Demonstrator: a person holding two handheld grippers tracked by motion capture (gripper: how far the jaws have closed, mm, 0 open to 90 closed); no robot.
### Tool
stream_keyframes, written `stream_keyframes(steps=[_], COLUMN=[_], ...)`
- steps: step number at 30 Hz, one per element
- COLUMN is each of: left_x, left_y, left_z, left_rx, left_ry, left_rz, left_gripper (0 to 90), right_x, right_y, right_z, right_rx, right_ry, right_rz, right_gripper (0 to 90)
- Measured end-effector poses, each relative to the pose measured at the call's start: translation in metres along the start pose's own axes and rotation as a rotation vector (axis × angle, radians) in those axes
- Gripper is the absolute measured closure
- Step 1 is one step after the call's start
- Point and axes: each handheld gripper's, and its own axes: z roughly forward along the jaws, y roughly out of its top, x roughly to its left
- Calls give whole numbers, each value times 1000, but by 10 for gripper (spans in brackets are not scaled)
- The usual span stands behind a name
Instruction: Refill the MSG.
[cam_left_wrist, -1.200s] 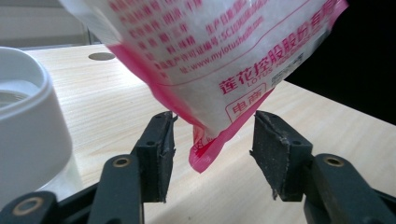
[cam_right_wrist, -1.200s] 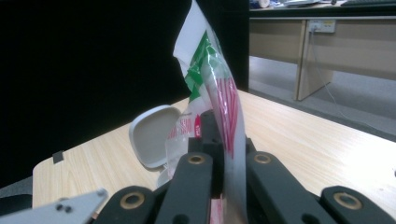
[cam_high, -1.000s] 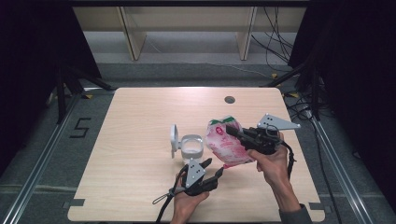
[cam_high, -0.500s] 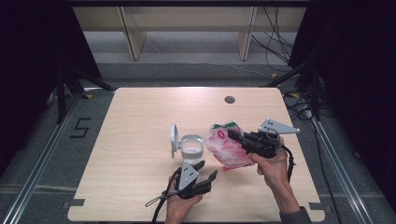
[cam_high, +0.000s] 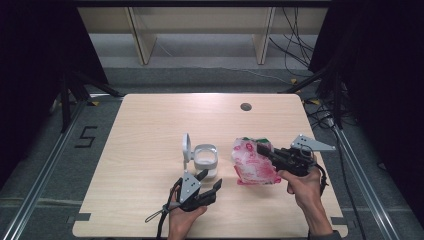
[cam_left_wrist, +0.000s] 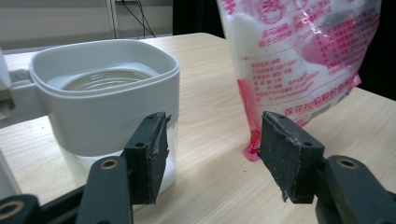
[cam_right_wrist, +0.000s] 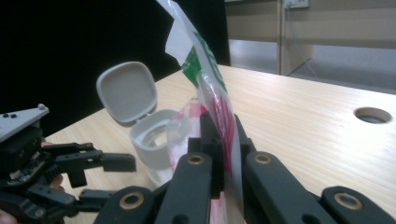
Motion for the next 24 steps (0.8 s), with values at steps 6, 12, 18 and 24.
stream_keyframes(steps=[6,12,18,24], left_x=[2,3,4,5], left_y=[-1,-2,-3,-3], left_z=[0,-1,1,-1], left_rx=[-17,1,7,6], left_ry=[3,7,5,9], left_rz=[-12,-1,-2,-12], left_gripper=[414,411,402,394], right_x=[-8,-15,-16,-22], right_y=[-8,-14,-17,-20], right_z=[-13,-21,-22,-24], right_rx=[17,23,43,42], right_ry=[-29,-65,-106,-124], right_rz=[13,15,13,-13], right_gripper=[900,900,900,900])
